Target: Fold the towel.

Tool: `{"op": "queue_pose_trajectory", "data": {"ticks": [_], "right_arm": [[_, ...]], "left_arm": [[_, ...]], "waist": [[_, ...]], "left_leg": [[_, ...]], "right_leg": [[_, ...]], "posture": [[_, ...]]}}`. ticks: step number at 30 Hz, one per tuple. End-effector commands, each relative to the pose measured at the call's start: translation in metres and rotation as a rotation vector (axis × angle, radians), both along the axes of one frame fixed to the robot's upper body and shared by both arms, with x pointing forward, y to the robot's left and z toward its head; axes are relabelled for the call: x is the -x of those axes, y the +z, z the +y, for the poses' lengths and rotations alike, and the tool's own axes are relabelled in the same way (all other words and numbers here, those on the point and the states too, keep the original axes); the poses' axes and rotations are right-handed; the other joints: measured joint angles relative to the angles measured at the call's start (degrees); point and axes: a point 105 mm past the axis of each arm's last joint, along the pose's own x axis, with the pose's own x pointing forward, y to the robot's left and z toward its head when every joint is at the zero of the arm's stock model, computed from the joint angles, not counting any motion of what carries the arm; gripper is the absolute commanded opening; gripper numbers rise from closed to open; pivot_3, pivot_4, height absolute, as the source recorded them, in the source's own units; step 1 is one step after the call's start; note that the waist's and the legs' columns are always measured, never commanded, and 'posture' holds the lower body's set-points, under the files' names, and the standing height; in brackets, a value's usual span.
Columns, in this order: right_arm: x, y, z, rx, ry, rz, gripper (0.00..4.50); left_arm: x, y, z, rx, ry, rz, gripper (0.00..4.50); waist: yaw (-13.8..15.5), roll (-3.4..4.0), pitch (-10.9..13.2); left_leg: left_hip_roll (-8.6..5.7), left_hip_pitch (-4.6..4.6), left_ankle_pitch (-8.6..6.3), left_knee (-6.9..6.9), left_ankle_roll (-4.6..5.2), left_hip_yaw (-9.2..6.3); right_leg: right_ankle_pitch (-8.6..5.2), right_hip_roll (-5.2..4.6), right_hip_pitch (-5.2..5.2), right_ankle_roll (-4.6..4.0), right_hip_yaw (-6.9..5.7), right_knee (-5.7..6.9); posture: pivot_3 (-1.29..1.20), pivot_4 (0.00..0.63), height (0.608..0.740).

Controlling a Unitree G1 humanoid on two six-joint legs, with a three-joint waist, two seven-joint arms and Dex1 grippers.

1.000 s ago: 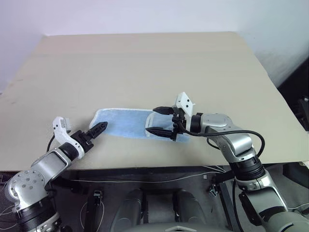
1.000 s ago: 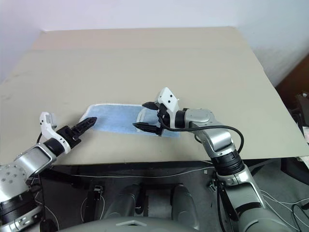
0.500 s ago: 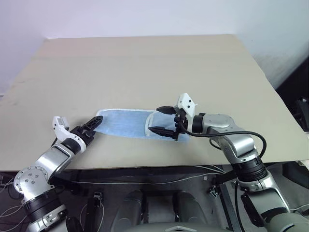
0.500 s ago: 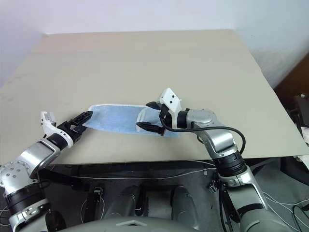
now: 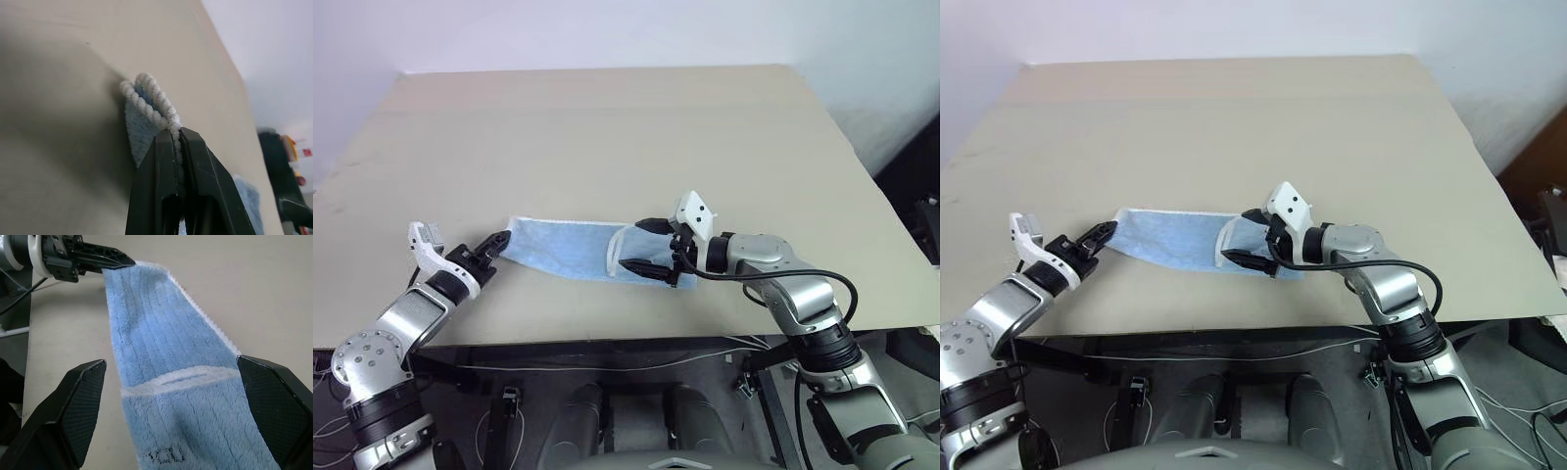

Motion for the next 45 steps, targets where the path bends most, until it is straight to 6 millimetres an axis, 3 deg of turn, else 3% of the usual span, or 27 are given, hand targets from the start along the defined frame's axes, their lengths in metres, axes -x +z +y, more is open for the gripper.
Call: {"op": "queue_pose_trajectory", "data": {"ticks": [1, 5, 10, 18, 24, 30, 34, 45], "right_arm": [[0.0, 0.02, -0.005, -0.026, -0.008, -0.071, 4.5], [0.002, 0.043, -0.014, -0.149, -0.03, -0.044, 4.5], [0.01, 0.061, -0.027, -0.241, -0.02, -0.011, 4.5], [-0.009, 0.057, -0.056, -0.213, -0.214, -0.041, 4.5], [-0.014, 0.057, -0.077, -0.203, -0.371, -0.13, 4.5], [-0.009, 0.06, -0.1, -0.235, -0.457, -0.125, 4.5], [-0.01, 0.049, -0.118, -0.14, -0.528, -0.135, 4.5], [0.005, 0.045, -0.129, -0.137, -0.611, -0.149, 4.5]], "left_arm": [[0.003, 0.017, -0.009, 0.004, -0.067, -0.071, 0.03], [0.004, 0.039, -0.025, 0.033, -0.182, -0.139, 0.03], [-0.009, 0.057, -0.061, 0.041, -0.347, -0.162, 0.03], [-0.015, 0.083, -0.125, 0.114, -0.574, -0.155, 0.03], [-0.013, 0.079, -0.166, 0.109, -0.691, -0.072, 0.03], [-0.02, 0.069, -0.184, 0.071, -0.742, -0.035, 0.03], [-0.023, 0.063, -0.197, 0.068, -0.788, -0.017, 0.03], [-0.019, 0.049, -0.236, 0.053, -0.941, -0.003, 0.03]], "waist": [[0.0, 0.0, 0.0], [0.1, 0.0, 0.01], [0.4, -0.01, 0.01], [0.06, -0.01, 0.02], [0.17, -0.02, 0.02], [0.2, -0.02, 0.02], [0.24, -0.02, 0.02], [0.38, -0.04, 0.04]], "left_leg": [[0.0, -0.05, 0.0, 0.0, 0.0, 0.0], [-0.01, -0.2, 0.01, 0.02, 0.01, 0.0], [-0.02, -0.2, 0.01, 0.05, 0.01, -0.05], [-0.03, -0.21, 0.09, 0.01, 0.15, -0.02], [-0.04, -0.21, 0.1, 0.01, 0.16, 0.0], [-0.08, -0.21, 0.11, 0.05, 0.18, 0.03], [-0.08, -0.21, 0.12, 0.05, 0.18, 0.04], [-0.08, -0.21, 0.12, 0.06, 0.19, 0.04]], "right_leg": [[0.03, 0.0, -0.04, 0.05, 0.0, 0.0], [0.07, -0.02, -0.15, 0.13, 0.0, -0.01], [0.03, -0.02, -0.1, 0.06, -0.04, -0.01], [0.1, -0.01, -0.15, 0.17, -0.01, 0.01], [0.1, 0.01, -0.16, 0.19, 0.01, 0.03], [0.1, 0.07, -0.12, 0.18, 0.01, 0.03], [0.09, 0.1, -0.11, 0.18, 0.0, 0.03], [0.08, 0.09, -0.09, 0.19, -0.01, 0.01]], "posture": [[0.0, 0.15, 0.74], [0.0, 0.15, 0.74], [0.0, 0.15, 0.74], [0.0, 0.15, 0.74], [0.0, 0.15, 0.74], [0.0, 0.15, 0.74], [0.0, 0.15, 0.74], [0.0, 0.15, 0.74]]}}
